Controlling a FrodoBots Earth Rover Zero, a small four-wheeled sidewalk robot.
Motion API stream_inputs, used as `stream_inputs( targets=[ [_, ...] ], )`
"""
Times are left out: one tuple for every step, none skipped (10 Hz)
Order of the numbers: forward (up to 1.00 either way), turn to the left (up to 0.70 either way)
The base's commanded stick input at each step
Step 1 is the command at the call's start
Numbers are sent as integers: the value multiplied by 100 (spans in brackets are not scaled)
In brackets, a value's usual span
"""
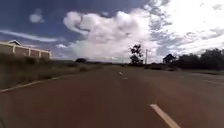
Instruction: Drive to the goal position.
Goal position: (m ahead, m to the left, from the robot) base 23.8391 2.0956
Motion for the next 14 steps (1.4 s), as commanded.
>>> stream_inputs(
  targets=[
    [100, 0],
    [100, 0],
    [100, 0],
    [100, 0],
    [100, 0],
    [100, 0],
    [100, 0],
    [100, 0],
    [100, 0],
    [100, 0],
    [100, 0],
    [100, 0],
    [100, 0],
    [100, 0]
  ],
)
